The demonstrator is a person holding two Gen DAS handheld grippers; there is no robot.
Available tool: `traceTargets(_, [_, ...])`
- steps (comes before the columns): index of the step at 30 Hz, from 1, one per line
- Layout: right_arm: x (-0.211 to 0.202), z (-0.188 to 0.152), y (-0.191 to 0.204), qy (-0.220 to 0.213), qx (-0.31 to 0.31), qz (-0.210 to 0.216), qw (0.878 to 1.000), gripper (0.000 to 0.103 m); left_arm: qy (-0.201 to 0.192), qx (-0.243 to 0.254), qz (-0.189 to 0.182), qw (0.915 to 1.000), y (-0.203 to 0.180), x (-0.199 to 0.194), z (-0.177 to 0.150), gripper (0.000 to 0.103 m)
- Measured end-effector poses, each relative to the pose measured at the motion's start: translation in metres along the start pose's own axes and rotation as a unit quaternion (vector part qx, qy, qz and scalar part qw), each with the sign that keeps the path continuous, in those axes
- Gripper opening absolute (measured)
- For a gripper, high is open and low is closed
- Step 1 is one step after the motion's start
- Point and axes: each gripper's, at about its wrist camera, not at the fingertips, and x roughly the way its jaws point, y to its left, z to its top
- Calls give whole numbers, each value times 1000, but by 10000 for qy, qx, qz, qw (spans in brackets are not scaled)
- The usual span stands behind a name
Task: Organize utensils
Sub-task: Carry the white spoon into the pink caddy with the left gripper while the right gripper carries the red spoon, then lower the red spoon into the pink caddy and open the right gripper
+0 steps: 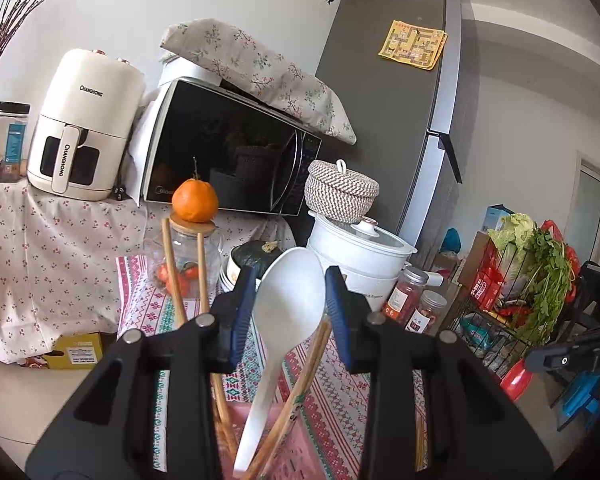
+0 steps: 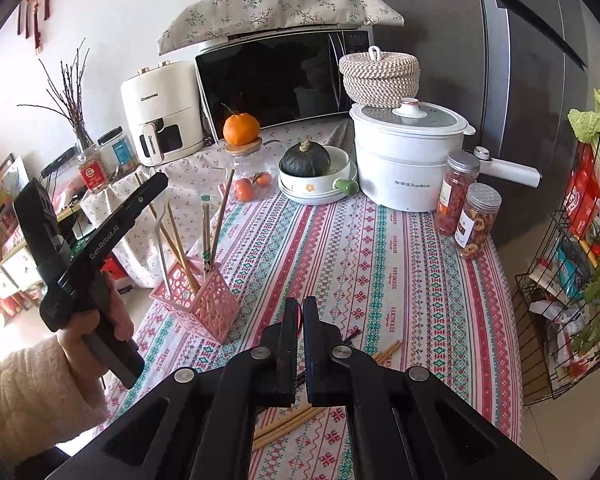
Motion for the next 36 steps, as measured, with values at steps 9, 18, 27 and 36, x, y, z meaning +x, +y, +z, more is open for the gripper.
traceTargets(9, [-5, 13, 21, -205, -105, 24, 9997, 2, 545, 138, 64, 9984, 7, -12, -7, 66])
traceTargets(18, [-33, 44, 61, -802, -417, -34, 9959, 2, 1447, 326, 659, 9867, 22, -60, 11, 82])
traceTargets(27, [-1, 75, 105, -758, -750, -252, 9940, 2, 2521, 77, 1201, 9602, 41, -86, 0, 90])
traceTargets(36, [62, 73, 130, -229, -949, -304, 9948, 3, 3008, -33, 1406, 9433, 46, -89, -10, 91])
